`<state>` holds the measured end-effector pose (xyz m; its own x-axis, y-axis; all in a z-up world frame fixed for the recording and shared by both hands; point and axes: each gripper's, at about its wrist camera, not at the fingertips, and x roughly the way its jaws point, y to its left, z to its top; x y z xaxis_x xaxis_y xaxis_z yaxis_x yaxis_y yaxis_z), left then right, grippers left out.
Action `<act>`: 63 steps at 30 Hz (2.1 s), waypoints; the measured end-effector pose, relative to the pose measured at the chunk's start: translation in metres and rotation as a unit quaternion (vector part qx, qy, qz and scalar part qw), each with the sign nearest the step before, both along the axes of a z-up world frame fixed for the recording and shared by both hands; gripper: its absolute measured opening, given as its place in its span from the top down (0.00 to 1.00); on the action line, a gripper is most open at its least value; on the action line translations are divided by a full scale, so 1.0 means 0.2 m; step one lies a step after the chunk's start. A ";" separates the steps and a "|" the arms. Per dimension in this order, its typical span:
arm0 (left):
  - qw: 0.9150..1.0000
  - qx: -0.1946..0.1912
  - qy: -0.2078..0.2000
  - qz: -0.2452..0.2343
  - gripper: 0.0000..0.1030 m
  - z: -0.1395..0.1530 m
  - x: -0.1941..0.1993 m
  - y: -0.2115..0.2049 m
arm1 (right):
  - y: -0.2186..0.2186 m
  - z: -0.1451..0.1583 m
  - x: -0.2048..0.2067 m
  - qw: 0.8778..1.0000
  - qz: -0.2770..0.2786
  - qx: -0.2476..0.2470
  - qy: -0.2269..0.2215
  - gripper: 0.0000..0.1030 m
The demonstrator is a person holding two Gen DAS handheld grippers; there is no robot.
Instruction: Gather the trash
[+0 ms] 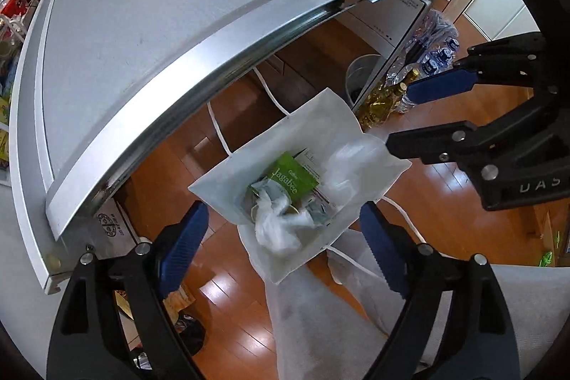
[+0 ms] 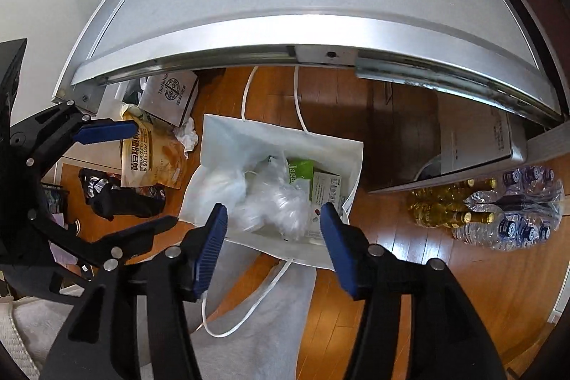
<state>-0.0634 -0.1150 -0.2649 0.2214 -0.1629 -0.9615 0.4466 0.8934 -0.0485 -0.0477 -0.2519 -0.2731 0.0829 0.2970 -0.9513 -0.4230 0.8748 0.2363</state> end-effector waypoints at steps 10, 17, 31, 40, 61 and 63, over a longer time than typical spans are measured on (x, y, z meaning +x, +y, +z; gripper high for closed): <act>0.998 -0.046 -0.032 0.012 0.15 0.25 -0.11 0.09 | -0.11 0.32 -0.11 0.999 0.010 0.017 -0.037 0.47; 0.985 -0.079 -0.145 0.044 0.08 0.75 -0.08 0.16 | -0.07 0.86 -0.08 0.983 0.000 0.051 -0.174 0.16; 0.906 -0.096 -0.369 0.183 0.02 1.46 0.23 0.31 | -0.04 1.50 0.29 0.917 -0.128 0.073 -0.369 0.04; 0.886 -0.099 -0.403 0.205 0.02 1.60 0.34 0.39 | -0.03 1.66 0.39 0.892 -0.152 0.051 -0.424 0.04; 0.876 -0.090 -0.417 0.223 0.02 1.65 0.45 0.40 | -0.04 1.70 0.44 0.885 -0.173 0.064 -0.428 0.04; 0.876 -0.091 -0.417 0.224 0.02 1.65 0.45 0.41 | -0.03 1.69 0.44 0.886 -0.173 0.065 -0.426 0.04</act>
<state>0.0264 -0.0337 0.0659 0.9157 -0.0135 -0.4017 0.0010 0.9995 -0.0313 0.0409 -0.2585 0.0654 0.8618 0.2158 -0.4591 -0.2083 0.9757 0.0676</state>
